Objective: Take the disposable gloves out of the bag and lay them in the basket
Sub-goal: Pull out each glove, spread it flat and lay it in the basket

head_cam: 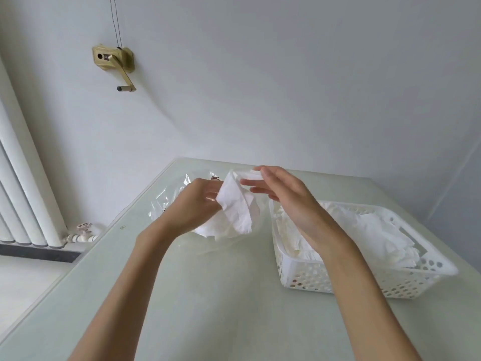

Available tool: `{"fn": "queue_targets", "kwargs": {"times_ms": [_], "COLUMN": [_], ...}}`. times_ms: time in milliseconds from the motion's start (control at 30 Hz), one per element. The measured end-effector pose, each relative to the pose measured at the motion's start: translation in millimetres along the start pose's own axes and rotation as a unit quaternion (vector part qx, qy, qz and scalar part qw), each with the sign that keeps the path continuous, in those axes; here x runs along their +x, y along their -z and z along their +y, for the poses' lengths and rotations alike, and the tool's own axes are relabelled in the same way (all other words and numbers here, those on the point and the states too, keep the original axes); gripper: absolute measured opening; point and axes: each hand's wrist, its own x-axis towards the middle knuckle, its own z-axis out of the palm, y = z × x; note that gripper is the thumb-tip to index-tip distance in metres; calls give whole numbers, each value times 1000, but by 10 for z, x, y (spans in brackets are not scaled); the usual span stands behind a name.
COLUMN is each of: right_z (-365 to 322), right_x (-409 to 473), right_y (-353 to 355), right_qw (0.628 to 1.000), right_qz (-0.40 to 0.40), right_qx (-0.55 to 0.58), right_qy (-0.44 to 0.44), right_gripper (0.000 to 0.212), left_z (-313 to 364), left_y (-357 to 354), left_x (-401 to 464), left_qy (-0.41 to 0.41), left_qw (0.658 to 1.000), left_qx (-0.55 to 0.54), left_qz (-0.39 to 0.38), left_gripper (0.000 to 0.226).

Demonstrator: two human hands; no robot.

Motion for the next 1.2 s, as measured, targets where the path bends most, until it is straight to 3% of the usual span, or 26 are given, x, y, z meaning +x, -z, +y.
{"fn": "queue_targets", "kwargs": {"times_ms": [100, 167, 233, 333, 400, 467, 533, 633, 733, 800, 933, 1033, 1100, 1200], "right_z": [81, 181, 271, 371, 395, 398, 402, 389, 285, 220, 184, 89, 70, 105], "right_x": [9, 29, 46, 49, 63, 64, 54, 42, 32, 15, 21, 21, 44, 23], "right_y": [-17, -55, -83, -131, -153, -165, -174, -188, -164, -145, -141, -101, -42, -29], "right_qw": [995, 985, 974, 955, 950, 952, 944, 935, 962, 971, 983, 964, 940, 965], "right_qz": [-47, -44, -48, -77, -61, -41, -49, -71, -159, -206, -167, -126, -74, -13], "right_qx": [-72, -160, -216, -276, -297, -291, -315, -342, -218, -116, 9, 191, 281, 208], "right_qy": [-51, -44, -46, -78, -82, -80, -83, -65, -28, -25, -71, -135, -180, -159], "right_gripper": [63, 75, 70, 65, 69, 69, 66, 66, 68, 49, 34, 24, 39, 58], "left_z": [-83, -146, -166, -89, -18, 33, 57, -19, -70, -69, -63, -20, 50, 168], "left_y": [52, 63, 75, 105, 130, 132, 153, 191, 209, 193, 188, 181, 173, 98], "left_x": [-10, -31, -31, -2, -9, -15, -1, 21, 8, 3, -3, 3, 17, 10], "left_qy": [62, 94, 92, 43, 25, 42, 91, 101, 74, 60, 31, 23, 22, 19], "left_qw": [998, 995, 994, 998, 997, 985, 951, 935, 927, 915, 890, 863, 860, 872], "left_qx": [-6, -14, -45, -32, -45, -154, -284, -328, -364, -399, -454, -498, -498, -475], "left_qz": [-20, -36, -38, 23, 49, 59, 88, 91, 48, 34, 29, 78, 109, 121], "left_gripper": [34, 42, 40, 17, 21, 30, 27, 14, 17, 15, 20, 18, 24, 27]}}
